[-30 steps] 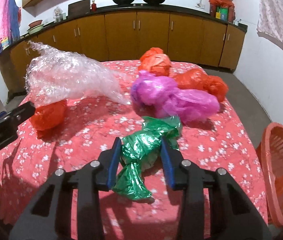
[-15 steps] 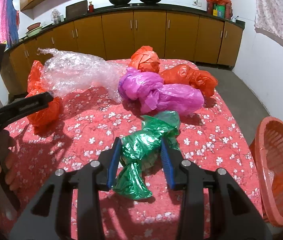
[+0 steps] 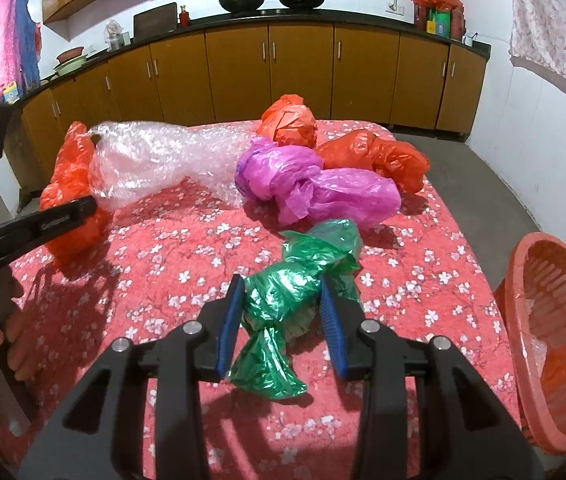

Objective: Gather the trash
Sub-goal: 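Grasp the green bag with the right tool while the left tool grasps the red bag, then carry the green bag into the basket and open the right tool while the left tool holds the red bag, then open the left tool over the basket, releasing the red bag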

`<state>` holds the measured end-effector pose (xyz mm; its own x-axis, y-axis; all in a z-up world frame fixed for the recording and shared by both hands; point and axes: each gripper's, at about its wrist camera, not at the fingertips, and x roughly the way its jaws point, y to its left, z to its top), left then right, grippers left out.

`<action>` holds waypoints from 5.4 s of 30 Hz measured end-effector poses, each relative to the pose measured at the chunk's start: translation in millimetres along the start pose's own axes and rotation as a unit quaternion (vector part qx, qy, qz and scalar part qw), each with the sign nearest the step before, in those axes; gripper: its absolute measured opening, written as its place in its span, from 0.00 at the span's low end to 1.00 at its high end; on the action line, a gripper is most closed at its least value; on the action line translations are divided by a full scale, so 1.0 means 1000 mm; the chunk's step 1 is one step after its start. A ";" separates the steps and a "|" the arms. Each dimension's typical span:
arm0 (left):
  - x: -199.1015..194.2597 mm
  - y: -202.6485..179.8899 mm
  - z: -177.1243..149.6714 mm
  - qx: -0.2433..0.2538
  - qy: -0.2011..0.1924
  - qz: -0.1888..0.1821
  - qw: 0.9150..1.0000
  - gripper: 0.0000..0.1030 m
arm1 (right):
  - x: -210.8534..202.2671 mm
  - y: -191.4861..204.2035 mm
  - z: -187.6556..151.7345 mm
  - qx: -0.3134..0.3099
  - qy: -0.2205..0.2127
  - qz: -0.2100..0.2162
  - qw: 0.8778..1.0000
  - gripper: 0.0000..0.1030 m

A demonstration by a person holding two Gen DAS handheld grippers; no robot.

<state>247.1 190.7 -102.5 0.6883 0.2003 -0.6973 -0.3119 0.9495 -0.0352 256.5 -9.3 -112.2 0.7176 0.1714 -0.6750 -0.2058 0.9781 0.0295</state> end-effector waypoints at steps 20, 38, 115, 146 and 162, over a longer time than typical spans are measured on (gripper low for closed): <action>-0.067 0.007 -0.020 0.011 -0.023 -0.013 1.000 0.49 | -0.028 -0.016 -0.019 0.007 -0.007 -0.008 1.000 0.43; -0.065 0.006 -0.021 0.016 -0.025 -0.011 1.000 0.50 | 0.009 -0.010 -0.006 0.053 0.026 -0.013 0.998 0.36; -0.163 -0.329 -0.089 0.272 -0.023 -0.307 0.912 0.50 | -0.181 -0.276 -0.052 0.131 -0.106 -0.176 0.970 0.34; -0.115 -0.337 -0.086 0.247 0.015 -0.284 0.927 0.72 | -0.164 -0.312 -0.049 0.173 -0.116 -0.162 0.964 0.60; -0.102 -0.224 -0.060 0.182 -0.025 -0.188 0.965 0.83 | -0.139 -0.233 -0.028 0.101 -0.125 -0.117 0.980 0.72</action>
<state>207.4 -56.7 -66.4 0.7420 -0.1723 -0.6479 0.2104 0.9774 -0.0190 186.3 -264.4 -46.3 0.8753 -0.0624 -0.4796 0.1020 0.9931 0.0570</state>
